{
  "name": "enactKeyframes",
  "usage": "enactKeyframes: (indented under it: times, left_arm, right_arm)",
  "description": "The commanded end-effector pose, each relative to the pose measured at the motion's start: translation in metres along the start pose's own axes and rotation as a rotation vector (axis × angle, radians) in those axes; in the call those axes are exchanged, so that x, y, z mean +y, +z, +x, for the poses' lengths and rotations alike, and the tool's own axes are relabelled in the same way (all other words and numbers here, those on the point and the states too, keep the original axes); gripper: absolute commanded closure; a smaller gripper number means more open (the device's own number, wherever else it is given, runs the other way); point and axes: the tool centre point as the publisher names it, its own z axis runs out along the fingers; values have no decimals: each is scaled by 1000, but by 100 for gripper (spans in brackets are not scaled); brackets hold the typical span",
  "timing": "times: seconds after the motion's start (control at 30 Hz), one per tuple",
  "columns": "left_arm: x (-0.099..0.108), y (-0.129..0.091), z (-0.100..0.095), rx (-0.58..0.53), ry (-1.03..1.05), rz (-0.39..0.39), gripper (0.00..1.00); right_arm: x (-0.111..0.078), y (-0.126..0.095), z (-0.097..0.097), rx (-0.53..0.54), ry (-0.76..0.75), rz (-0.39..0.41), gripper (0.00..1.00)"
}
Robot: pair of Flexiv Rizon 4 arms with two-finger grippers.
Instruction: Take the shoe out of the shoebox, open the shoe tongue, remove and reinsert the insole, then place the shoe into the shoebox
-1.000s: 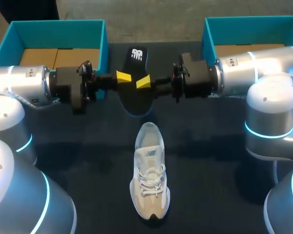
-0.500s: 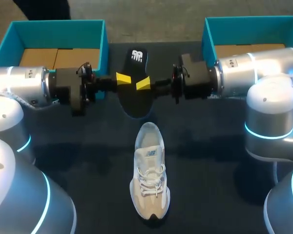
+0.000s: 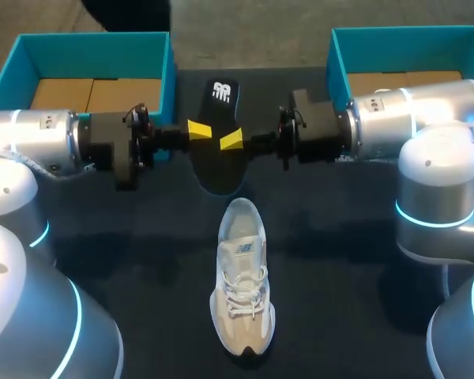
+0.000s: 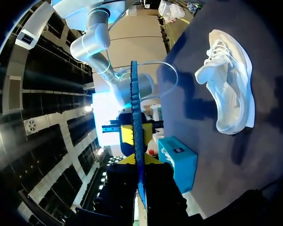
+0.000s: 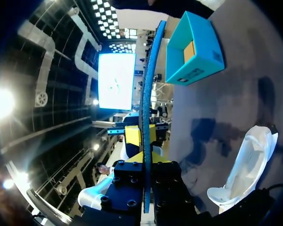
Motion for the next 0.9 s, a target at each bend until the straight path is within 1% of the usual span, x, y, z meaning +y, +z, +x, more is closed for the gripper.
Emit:
enactKeyframes:
  times: [0.03, 0.07, 0.13, 0.17, 0.2, 0.33, 0.47, 0.57, 0.77, 0.9]
  left_arm:
    - [-3, 1, 0, 6, 1, -5, 100]
    - [-3, 1, 1, 9, 1, -5, 93]
    - [-3, 1, 1, 13, 0, -3, 62]
    - [-3, 1, 1, 14, 0, -2, 28]
    - [-4, 1, 1, 15, -1, -2, 1]
    - [-5, -2, 0, 18, -5, -1, 0]
    - [-10, -11, 1, 38, -3, 17, 0]
    - [-11, -25, 4, 57, -15, 21, 0]
    - [-9, -53, 12, 136, -13, 11, 0]
    - [-11, -68, 13, 172, -26, 17, 0]
  right_arm:
    - [-2, 2, 1, -1, 0, -6, 100]
    - [-3, 2, 1, -2, -1, -6, 100]
    - [-3, 2, 1, -3, -1, -7, 100]
    - [-3, 2, 2, -4, -1, -7, 100]
    - [-3, 2, 2, -5, -1, -7, 100]
    - [-5, 1, 1, -9, -1, -11, 100]
    - [-5, 1, -1, -22, -23, -17, 100]
    - [-6, -1, -5, -26, -51, -27, 100]
    - [-7, -6, -12, -54, -132, -42, 100]
    - [-5, -13, -16, -61, -195, -56, 100]
